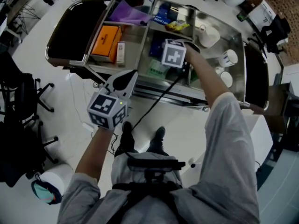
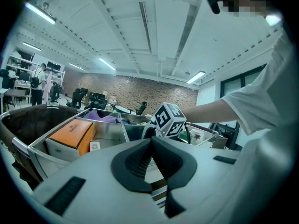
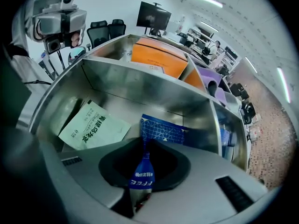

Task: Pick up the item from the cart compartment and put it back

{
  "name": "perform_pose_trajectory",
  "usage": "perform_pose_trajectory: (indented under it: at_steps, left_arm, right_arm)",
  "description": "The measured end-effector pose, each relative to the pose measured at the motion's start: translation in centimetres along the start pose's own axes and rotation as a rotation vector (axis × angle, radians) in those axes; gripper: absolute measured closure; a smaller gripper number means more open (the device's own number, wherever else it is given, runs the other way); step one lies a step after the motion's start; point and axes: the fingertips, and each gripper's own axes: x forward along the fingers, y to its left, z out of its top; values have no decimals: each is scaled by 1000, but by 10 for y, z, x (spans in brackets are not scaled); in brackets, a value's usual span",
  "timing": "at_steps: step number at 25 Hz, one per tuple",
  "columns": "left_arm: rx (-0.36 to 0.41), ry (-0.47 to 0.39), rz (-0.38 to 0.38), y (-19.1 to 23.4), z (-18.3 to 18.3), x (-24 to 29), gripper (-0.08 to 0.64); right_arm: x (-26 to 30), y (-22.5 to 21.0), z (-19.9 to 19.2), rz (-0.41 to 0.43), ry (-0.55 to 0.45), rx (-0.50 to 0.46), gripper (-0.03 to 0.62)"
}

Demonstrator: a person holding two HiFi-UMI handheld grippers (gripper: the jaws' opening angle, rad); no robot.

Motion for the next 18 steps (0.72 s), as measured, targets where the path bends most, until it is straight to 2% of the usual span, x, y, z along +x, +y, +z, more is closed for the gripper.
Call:
perform_pose_trajectory:
  at_steps: [6,18]
  left_arm:
    - [-5,4,-13,-5,-2,5,554]
    - [-3,8,-11,-6,-3,7,554]
  right_arm:
    - [-5,-3,1,-36,-15,-13,571]
    - [-19,-8,1,-77,-10,-26,580]
